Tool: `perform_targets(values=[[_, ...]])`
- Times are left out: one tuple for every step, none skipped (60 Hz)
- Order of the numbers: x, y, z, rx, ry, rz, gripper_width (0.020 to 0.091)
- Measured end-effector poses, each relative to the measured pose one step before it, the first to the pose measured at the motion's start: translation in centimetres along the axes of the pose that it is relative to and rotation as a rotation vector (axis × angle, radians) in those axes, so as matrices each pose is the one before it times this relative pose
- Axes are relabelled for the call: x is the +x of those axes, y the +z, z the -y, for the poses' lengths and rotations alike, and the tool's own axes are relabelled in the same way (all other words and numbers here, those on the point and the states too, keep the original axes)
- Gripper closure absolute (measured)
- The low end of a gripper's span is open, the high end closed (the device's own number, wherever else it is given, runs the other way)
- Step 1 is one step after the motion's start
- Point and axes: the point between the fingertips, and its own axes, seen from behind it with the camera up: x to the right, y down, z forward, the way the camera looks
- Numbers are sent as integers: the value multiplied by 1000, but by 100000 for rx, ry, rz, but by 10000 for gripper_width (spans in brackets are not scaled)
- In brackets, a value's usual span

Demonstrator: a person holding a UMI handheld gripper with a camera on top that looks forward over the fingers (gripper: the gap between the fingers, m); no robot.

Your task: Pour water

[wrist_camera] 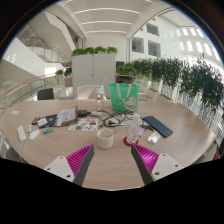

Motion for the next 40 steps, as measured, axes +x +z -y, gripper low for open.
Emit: perform_targets(values=[[-1235, -1203, 605, 984, -699, 98, 271], [-1177, -1172, 543, 1106, -633, 260, 272], [100, -1463, -145, 1439, -533, 685, 273], [-584, -978, 195, 908, -263, 514, 274], [-1085, -903, 410, 644, -217, 409, 272], [-981, -1025, 334, 582, -60, 608, 270], [-922, -979, 251, 376, 70, 493, 275], [-811, -909, 186, 285, 78, 356, 277], [-830, -880, 200, 218, -21, 434, 278], [-605, -1049, -23, 514, -29, 596, 278], [-680, -797, 145, 225, -98, 299, 278], [-703, -639, 279, -73, -148, 43, 278], [-624, -672, 34, -45, -393, 213, 278], [-626, -632, 3, -196, -680, 356, 279], [-559, -631, 0, -311, -739, 307, 279], [-462, -611, -33, -360, -612, 52, 279], [-406, -608, -22, -356, -505, -87, 278], [-195, -933, -342, 8, -451, 323, 279], [-621, -476, 159, -391, -445, 203, 279], [-367, -510, 19, -225, -400, 420, 280], [-298, -477, 51, -101, -178, 274, 280], [-237, -447, 46, -16, 23, 55, 280], [-198, -437, 56, -10, 104, 6, 278], [-247, -381, 10, -61, 28, 190, 278], [-78, -328, -161, 28, -203, 377, 277], [-123, -333, 48, -138, -150, 243, 279], [-62, -297, 10, -84, 41, 103, 280], [-140, -297, -85, -113, 244, 75, 280], [0, -253, -38, -258, 319, 165, 280], [-8, -230, -26, -332, 208, 207, 280], [19, -162, -49, -312, 114, 183, 280], [112, -189, -57, -164, 66, 65, 278], [133, -138, -23, 28, -40, -152, 279], [157, -90, 12, 249, -23, -136, 280], [380, 212, -44, 535, 180, 237, 279], [35, -63, 27, 662, 183, 199, 279], [74, -62, -3, 472, 95, 192, 280], [95, -50, -79, -124, 241, 282, 280], [93, 19, -166, -580, 443, 392, 279], [317, 285, -192, -709, 491, 489, 279]])
